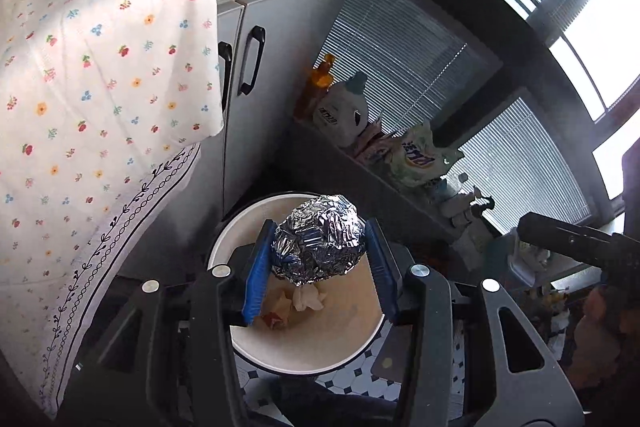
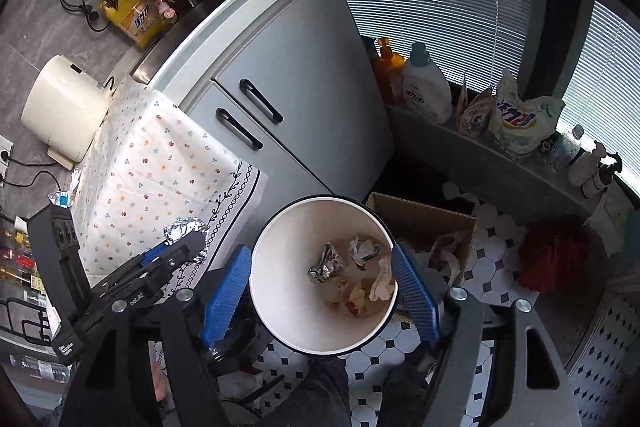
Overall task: Collect trash
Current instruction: 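Open the left gripper over the bin while the right gripper releases the tissue, then move both grippers back to the remaining trash on the tablecloth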
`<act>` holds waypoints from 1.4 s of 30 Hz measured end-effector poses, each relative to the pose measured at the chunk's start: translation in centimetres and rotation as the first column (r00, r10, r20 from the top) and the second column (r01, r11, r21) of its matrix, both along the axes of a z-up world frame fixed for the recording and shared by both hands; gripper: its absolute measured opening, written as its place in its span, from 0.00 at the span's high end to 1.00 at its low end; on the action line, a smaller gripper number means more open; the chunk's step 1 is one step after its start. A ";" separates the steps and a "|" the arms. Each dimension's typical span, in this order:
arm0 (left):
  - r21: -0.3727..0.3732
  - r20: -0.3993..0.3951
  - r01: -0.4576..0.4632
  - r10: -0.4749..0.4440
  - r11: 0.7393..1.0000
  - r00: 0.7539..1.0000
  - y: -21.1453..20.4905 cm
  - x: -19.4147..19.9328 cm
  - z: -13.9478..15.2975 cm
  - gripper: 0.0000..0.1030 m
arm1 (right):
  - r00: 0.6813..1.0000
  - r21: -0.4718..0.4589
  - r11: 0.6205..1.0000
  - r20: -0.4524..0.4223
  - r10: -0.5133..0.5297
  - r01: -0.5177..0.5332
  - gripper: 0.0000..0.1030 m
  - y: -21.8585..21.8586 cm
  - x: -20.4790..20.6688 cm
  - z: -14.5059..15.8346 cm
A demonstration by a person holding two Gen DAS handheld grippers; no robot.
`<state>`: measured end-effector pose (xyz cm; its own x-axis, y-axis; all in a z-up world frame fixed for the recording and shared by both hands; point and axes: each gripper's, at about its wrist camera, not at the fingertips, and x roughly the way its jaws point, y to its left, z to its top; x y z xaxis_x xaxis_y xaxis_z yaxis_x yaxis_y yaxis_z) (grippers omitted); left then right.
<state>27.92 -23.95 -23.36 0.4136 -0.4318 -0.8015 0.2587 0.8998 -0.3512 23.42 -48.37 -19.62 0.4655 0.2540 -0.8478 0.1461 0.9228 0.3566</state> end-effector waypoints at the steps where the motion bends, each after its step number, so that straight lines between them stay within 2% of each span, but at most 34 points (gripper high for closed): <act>1: 0.007 -0.003 0.011 -0.011 1.000 1.000 -0.5 0.2 -0.1 0.57 | 1.000 0.001 1.000 0.002 -0.008 0.008 0.29 -0.4 -0.3 0.1; 5: 0.012 -0.002 0.062 -0.062 0.998 0.998 -2.1 0.9 0.4 0.56 | 0.999 0.010 0.999 0.016 -0.048 0.048 0.29 -1.6 -0.8 0.5; 7: 0.023 -0.013 0.105 -0.104 0.994 0.994 -2.9 1.2 0.5 0.51 | 0.998 0.019 0.998 0.026 -0.061 0.060 0.29 -2.0 -0.9 0.8; 9: 0.022 -0.029 0.137 -0.137 0.990 0.990 -3.4 1.4 0.7 0.28 | 0.997 0.023 0.998 0.037 -0.065 0.064 0.28 -1.9 -1.0 1.1; 11: 0.024 -0.017 0.136 -0.135 0.990 0.991 -3.0 1.4 1.3 0.17 | 0.997 0.028 0.997 0.046 -0.068 0.066 0.27 -1.7 -1.0 1.4; 14: 0.034 0.005 0.130 -0.130 0.991 0.992 -2.0 1.5 2.7 0.09 | 0.996 0.044 0.996 0.052 -0.074 0.072 0.27 -1.4 -0.7 1.5; 19: 0.050 0.072 0.093 -0.096 0.994 0.993 0.3 1.6 5.6 0.06 | 0.995 0.058 0.997 0.078 -0.054 0.050 0.26 0.4 0.5 2.5; 23: 0.042 0.115 0.016 -0.021 0.999 0.993 3.3 1.9 7.7 0.06 | 0.994 0.067 0.998 0.108 -0.023 0.016 0.25 2.4 1.9 3.5; 29: 0.034 0.190 -0.083 0.075 0.996 0.979 9.0 1.9 11.1 0.06 | 0.984 0.039 0.998 0.173 0.038 -0.046 0.19 6.7 3.4 5.6; 36: 0.042 0.288 -0.238 0.217 0.970 0.933 15.7 1.4 14.9 0.06 | 0.956 -0.008 0.996 0.279 0.092 -0.094 0.07 11.8 5.1 8.5; 42: 0.014 0.354 -0.334 0.308 0.942 0.883 20.6 0.7 18.0 0.06 | 0.921 -0.036 0.990 0.363 0.141 -0.138 0.08 16.3 5.8 10.5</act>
